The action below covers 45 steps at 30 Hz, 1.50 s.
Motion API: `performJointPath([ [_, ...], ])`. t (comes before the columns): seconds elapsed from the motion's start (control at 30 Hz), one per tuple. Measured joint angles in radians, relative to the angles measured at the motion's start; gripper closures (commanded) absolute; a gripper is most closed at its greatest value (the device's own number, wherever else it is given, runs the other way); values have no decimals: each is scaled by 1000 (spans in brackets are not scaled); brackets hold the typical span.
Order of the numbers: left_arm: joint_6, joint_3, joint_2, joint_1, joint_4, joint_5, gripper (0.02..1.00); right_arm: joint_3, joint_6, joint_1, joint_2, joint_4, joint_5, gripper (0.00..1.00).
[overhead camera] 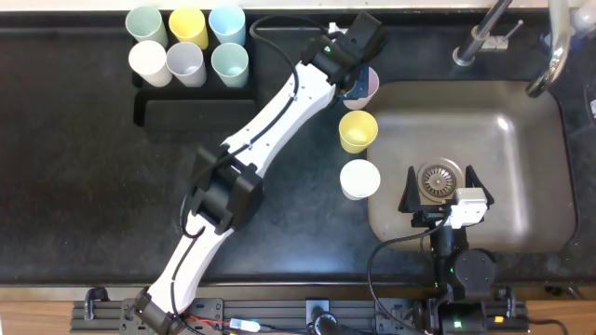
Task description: Store Cups
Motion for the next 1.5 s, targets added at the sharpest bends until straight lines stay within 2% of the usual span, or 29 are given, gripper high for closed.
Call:
performJointPath([
  [0.03,1,0,0,0,1,0,985,0,0,0,0,0,0,3],
  [0.3,23,0,-5,-2,-8,-20,987,0,0,0,0,0,0,5],
  [0.5,25,-111,-192,54,-77,-109,985,0,0,0,0,0,0,3],
  [0.6,5,-250,-413,166,-58,-134,985,0,0,0,0,0,0,3],
  [0.8,-59,-524,-781,549,-50,-194,985,0,0,0,0,0,0,1],
  [0.9,-123,-608,-824,649,-68,-206,985,0,0,0,0,0,0,3],
  [1.03,-263,-678,-805,709,-75,-198,985,0,0,0,0,0,0,5],
  [1.3,-615,-783,-763,728,-74,-179,982,0,0,0,0,0,0,3],
  [1.5,-734,-818,-690,730,-53,-141,985,0,0,0,0,0,0,3],
])
